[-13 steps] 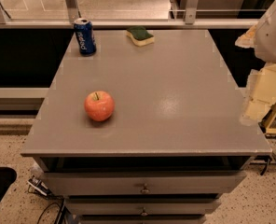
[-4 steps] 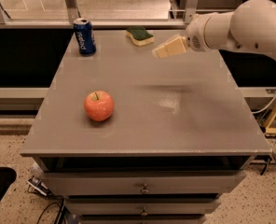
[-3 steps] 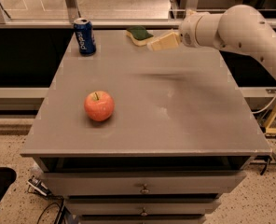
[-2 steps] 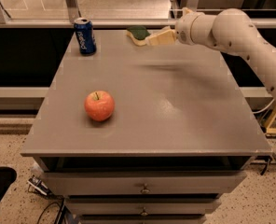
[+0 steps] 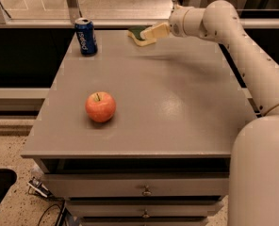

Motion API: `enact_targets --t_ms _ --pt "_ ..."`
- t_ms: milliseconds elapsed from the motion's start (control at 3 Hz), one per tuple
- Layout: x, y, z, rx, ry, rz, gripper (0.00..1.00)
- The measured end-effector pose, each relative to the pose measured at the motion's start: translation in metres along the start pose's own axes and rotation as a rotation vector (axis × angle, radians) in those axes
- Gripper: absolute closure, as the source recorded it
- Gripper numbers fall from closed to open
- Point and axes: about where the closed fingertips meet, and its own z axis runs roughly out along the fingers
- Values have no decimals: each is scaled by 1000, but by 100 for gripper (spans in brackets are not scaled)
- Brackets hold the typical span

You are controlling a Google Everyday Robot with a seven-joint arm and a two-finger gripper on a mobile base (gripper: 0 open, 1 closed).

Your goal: Move sponge near apple

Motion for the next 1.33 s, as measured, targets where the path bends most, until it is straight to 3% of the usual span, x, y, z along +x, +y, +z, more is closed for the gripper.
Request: enact_targets --t_ms 667,1333 --pt "5 23 49 -73 74 43 0" --pt "28 49 75 -134 139 165 0"
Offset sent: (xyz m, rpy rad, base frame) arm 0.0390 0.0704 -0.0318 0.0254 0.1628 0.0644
